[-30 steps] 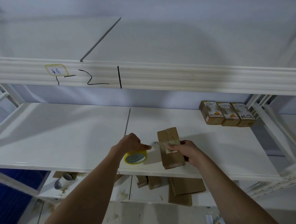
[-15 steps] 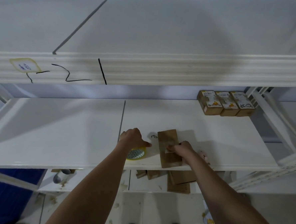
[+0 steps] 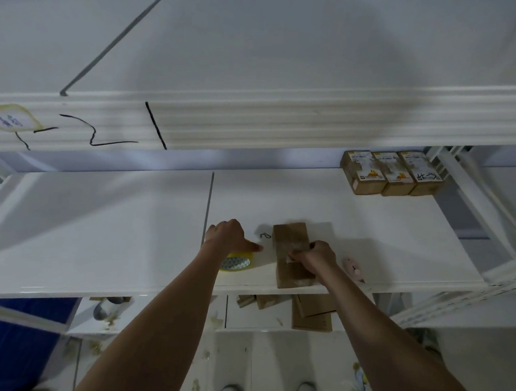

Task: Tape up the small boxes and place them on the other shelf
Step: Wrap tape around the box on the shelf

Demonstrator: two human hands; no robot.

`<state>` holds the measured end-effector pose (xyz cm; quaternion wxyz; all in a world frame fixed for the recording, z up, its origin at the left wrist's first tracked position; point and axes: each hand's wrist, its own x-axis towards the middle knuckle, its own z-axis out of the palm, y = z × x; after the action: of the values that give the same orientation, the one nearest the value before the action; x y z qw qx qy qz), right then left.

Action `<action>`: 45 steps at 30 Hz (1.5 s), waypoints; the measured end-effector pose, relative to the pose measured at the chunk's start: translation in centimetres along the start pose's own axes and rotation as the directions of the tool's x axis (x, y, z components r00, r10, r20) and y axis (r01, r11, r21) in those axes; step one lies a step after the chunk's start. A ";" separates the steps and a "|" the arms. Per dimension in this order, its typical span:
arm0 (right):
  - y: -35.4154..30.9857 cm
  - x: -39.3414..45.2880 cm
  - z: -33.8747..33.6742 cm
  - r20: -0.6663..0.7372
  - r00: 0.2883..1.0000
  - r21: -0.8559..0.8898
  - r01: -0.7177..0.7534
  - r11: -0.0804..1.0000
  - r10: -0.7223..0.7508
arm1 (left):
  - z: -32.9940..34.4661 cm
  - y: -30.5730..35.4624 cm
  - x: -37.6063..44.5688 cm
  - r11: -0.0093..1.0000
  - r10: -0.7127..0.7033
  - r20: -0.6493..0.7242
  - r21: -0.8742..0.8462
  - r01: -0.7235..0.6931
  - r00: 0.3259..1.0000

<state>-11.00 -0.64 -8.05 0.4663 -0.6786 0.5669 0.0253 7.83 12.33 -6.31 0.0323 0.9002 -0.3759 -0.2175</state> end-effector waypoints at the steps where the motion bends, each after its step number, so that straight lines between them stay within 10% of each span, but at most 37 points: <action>1: 0.3 0.1 -0.1 0.004 1.000 0.020 0.013 1.000 -0.013 | 0.1 0.0 0.1 1.000 -0.003 -0.006 -0.013 0.002 1.000; 8: 2.0 -0.4 -1.7 -0.105 0.983 -0.009 0.151 0.989 -0.151 | 0.4 0.7 -0.2 0.999 0.024 0.020 -0.038 -0.023 1.000; 11: 2.1 -0.2 -4.3 -0.270 0.908 -0.374 0.208 0.904 -0.320 | 0.3 0.4 -0.2 0.999 0.018 0.022 -0.051 -0.017 1.000; 16: 1.6 0.2 -8.1 0.006 0.993 -0.802 0.074 0.593 -0.116 | 0.3 0.0 -0.3 0.997 0.008 0.025 -0.072 -0.006 1.000; 27: 2.2 1.5 -8.6 0.064 0.990 -0.781 0.127 0.612 -0.123 | 0.1 -0.6 -0.7 0.995 -0.024 0.016 -0.095 0.026 1.000; 33: -3.9 0.2 -5.7 -0.134 0.914 -0.255 0.342 0.905 -0.383 | 0.1 -0.6 -0.8 0.995 -0.014 0.011 -0.094 0.015 1.000; 37: -7.2 -3.5 -0.4 -0.243 0.889 0.305 0.449 0.840 -0.387 | 0.0 -0.6 -0.9 0.995 -0.019 0.020 -0.098 0.021 1.000; 45: -3.5 -3.7 7.2 -0.361 0.803 0.238 0.571 0.786 -0.474 | 0.1 -0.9 -0.8 0.993 -0.064 0.025 -0.100 0.066 0.998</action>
<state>-6.01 6.64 -7.92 0.4774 -0.7166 0.4107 -0.2999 7.86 13.52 -6.28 0.0667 0.9068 -0.3350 -0.2470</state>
